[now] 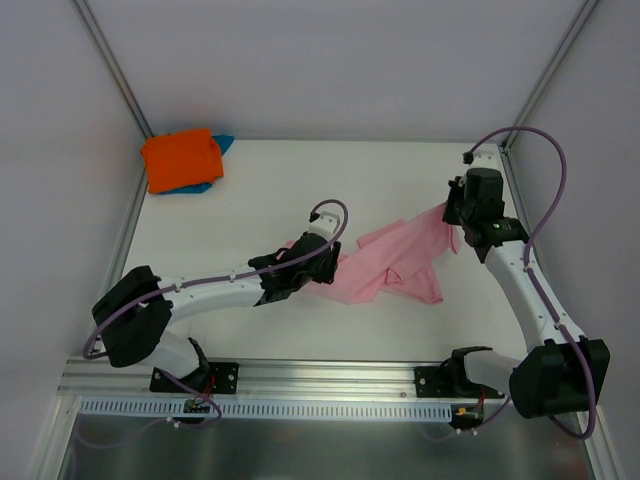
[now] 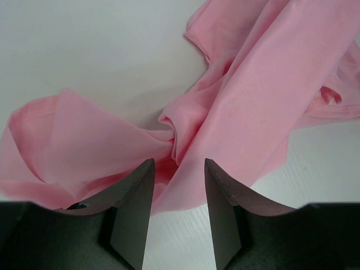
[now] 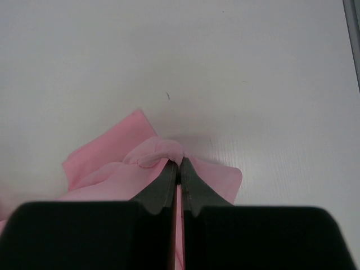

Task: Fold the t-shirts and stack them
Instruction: Flatten out the tshirt

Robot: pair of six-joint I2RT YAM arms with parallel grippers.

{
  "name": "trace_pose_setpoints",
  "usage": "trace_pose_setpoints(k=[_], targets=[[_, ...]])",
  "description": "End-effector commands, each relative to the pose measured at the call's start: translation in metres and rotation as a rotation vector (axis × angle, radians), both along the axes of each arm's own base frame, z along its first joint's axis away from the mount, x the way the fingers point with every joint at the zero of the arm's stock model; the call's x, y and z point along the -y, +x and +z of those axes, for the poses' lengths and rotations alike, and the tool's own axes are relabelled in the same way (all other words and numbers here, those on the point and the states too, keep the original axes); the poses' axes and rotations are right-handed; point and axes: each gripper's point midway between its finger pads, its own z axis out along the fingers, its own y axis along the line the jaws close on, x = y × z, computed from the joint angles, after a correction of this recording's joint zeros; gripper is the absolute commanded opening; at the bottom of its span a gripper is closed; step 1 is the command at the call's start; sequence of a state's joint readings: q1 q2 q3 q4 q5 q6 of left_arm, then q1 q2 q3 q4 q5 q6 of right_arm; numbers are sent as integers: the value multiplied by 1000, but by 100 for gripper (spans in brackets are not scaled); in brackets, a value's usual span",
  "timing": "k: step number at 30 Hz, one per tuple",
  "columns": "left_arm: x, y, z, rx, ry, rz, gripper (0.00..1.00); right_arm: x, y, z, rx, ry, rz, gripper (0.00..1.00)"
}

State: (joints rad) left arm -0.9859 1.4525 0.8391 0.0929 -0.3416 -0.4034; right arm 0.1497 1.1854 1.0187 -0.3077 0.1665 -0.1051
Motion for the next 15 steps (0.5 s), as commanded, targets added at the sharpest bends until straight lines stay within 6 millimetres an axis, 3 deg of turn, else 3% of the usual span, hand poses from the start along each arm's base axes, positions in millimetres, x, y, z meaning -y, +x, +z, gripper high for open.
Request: trace_pose_setpoints(k=[1, 9, 15], targets=[[5, 9, -6, 4, -23, 15, 41, 3, -1, 8, 26, 7, -11, 1], [23, 17, -18, -18, -48, -4, 41, 3, -1, 8, 25, 4, -10, 1], [26, 22, -13, 7, -74, 8, 41, 3, 0, 6, 19, 4, -8, 0]])
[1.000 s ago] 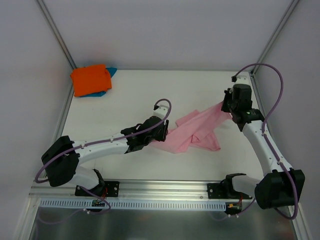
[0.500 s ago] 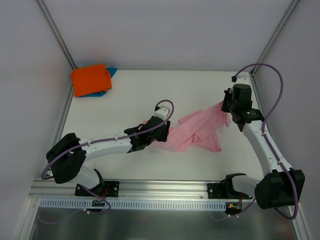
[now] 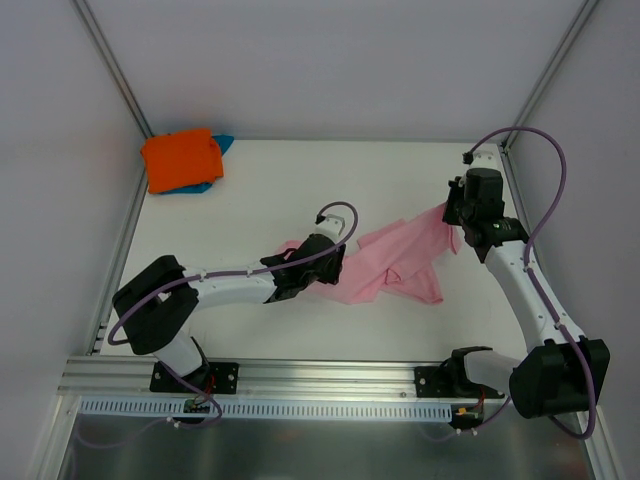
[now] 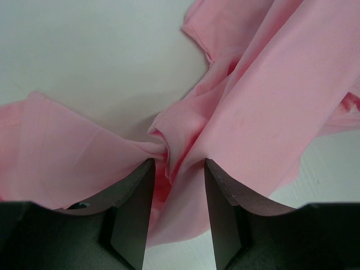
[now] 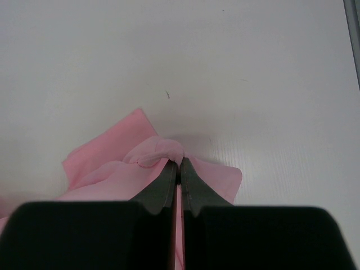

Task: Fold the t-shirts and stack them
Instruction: Flatten out the tshirt

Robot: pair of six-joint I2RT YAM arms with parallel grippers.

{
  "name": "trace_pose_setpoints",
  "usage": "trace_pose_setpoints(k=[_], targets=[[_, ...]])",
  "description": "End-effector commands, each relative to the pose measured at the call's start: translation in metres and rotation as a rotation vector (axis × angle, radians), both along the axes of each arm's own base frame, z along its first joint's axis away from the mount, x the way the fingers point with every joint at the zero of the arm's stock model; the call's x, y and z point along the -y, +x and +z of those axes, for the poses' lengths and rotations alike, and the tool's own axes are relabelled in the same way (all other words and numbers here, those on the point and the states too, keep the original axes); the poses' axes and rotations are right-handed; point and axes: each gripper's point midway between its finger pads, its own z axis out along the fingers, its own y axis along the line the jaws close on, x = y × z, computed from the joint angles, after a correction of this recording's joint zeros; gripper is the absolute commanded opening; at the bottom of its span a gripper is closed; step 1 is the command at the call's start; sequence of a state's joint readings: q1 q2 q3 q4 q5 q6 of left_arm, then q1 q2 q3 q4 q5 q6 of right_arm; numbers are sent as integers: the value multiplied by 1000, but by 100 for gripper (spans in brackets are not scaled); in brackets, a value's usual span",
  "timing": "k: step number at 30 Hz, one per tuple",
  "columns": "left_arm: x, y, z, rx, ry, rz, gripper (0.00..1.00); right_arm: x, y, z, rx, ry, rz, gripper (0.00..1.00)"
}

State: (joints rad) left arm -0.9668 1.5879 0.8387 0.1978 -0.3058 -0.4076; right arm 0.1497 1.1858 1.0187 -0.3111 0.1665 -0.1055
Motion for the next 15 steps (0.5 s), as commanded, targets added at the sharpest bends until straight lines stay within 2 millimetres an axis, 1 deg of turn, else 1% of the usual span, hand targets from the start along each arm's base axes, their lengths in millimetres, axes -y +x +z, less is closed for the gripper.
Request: trace_pose_setpoints(k=[1, 7, 15], targets=[[14, 12, 24, 47, -94, 20, 41, 2, 1, 6, 21, 7, -8, 0], [12, 15, 43, 93, -133, 29, 41, 2, 1, 5, 18, 7, -9, 1], [16, 20, 38, 95, -132, 29, 41, 3, 0, 5, 19, 6, -8, 1]])
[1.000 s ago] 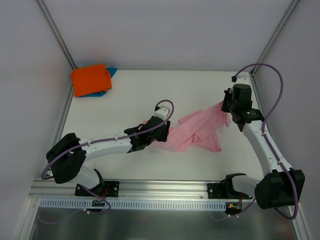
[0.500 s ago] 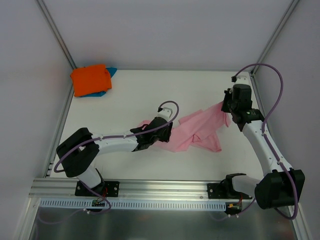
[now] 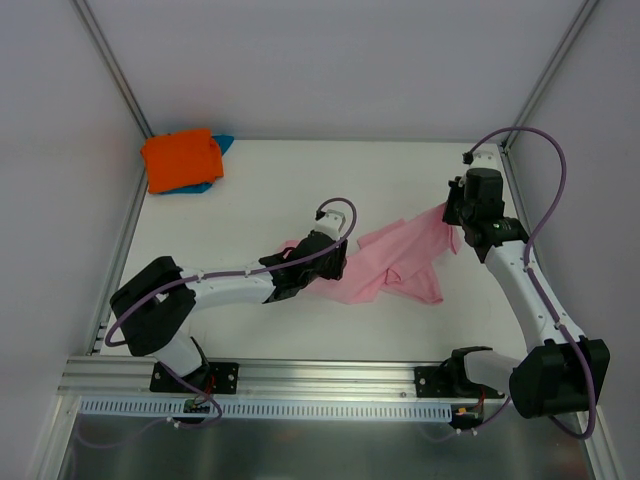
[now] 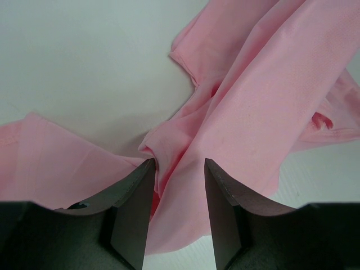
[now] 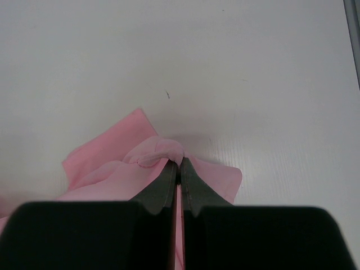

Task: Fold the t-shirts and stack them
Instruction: Flatten out the tshirt

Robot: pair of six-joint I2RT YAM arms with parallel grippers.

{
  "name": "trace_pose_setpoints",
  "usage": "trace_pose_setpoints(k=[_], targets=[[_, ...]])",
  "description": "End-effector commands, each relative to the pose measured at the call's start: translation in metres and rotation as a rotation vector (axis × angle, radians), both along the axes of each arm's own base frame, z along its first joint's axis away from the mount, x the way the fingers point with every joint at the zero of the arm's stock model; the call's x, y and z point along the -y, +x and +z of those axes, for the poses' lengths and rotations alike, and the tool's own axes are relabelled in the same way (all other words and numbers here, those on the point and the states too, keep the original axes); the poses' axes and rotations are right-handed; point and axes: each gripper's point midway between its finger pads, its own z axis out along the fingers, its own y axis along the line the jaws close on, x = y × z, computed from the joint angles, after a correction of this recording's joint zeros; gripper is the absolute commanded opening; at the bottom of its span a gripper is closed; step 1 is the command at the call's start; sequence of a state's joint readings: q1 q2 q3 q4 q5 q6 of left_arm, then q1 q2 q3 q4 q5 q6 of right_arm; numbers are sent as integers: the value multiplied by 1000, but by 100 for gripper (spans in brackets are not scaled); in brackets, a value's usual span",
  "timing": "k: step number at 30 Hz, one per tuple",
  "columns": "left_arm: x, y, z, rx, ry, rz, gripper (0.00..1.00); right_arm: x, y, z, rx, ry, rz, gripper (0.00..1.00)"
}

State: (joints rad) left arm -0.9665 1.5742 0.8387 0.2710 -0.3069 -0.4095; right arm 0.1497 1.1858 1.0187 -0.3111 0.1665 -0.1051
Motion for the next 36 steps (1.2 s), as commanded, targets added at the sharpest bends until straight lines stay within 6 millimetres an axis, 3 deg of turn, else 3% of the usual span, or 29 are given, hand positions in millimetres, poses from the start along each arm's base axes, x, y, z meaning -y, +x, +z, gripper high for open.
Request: trace_pose_setpoints(k=[1, 14, 28, 36], targets=[[6, 13, 18, 43, -58, 26, 41, 3, 0, 5, 19, 6, -8, 1], [9, 21, 6, 39, -34, 31, 39, 2, 0, 3, 13, 8, -6, 0], [4, 31, 17, 72, -45, 77, 38, 1, 1, -1, 2, 7, -3, 0], [5, 36, 17, 67, -52, 96, 26, 2, 1, 0, 5, 7, -4, 1]])
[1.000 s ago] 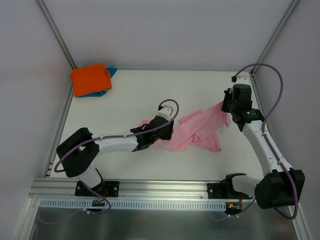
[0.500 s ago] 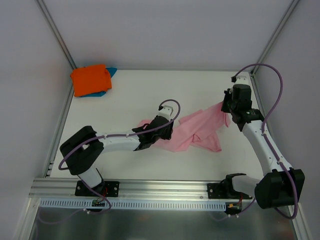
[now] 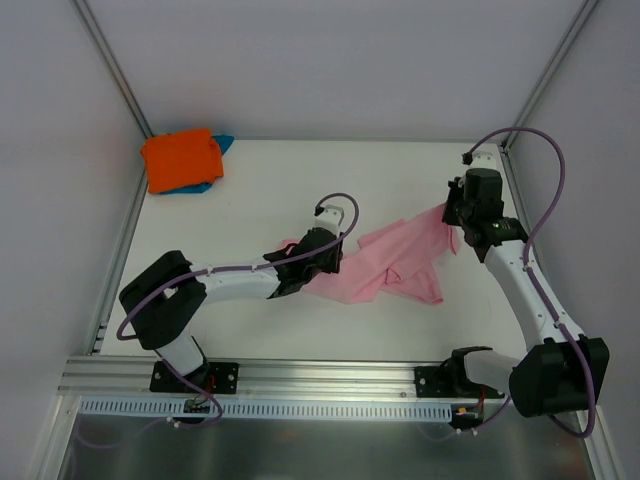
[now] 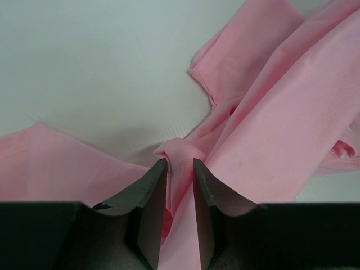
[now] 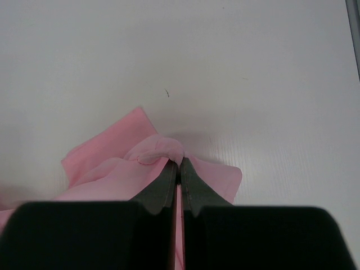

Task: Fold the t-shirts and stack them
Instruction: Flatten out the tshirt

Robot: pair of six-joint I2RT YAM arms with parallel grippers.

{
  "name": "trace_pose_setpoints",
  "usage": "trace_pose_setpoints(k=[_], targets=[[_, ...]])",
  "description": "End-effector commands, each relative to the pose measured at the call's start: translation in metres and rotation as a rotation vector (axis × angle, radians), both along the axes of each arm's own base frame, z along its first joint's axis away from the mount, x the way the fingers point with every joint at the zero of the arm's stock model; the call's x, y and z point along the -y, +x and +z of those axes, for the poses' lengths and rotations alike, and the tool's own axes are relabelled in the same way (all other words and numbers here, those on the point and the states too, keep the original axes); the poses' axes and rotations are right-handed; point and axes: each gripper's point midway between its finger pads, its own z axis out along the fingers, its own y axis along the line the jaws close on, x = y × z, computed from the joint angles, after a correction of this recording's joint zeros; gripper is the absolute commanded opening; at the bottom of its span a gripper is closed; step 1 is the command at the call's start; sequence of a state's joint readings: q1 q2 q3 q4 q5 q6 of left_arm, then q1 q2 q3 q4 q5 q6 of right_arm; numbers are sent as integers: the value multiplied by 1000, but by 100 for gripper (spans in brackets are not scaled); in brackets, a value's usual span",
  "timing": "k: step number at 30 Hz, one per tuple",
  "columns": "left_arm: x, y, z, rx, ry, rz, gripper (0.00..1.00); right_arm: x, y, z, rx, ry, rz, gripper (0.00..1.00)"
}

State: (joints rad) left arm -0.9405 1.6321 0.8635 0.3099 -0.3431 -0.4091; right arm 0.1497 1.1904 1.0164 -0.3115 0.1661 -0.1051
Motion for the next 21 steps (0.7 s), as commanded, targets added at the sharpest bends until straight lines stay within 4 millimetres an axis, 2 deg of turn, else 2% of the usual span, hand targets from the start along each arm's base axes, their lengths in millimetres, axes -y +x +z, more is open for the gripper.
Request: trace_pose_setpoints(k=[1, 7, 9, 12, 18, 21], targets=[[8, 16, 23, 49, -57, 39, 24, 2, 1, 3, 14, 8, -4, 0], [8, 19, 22, 49, -49, 41, 13, 2, 0, 3, 14, 8, -3, 0], [6, 19, 20, 45, -47, 44, 7, 2, 0, 3, 14, 8, -3, 1], [6, 19, 18, 37, -49, 44, 3, 2, 0, 2, 11, 8, -3, 1], [7, 18, 13, 23, -49, 44, 4, 1, 1, 2, 11, 8, -3, 0], [8, 18, 13, 20, -50, 44, 10, 1, 1, 1, 8, 8, -3, 1]])
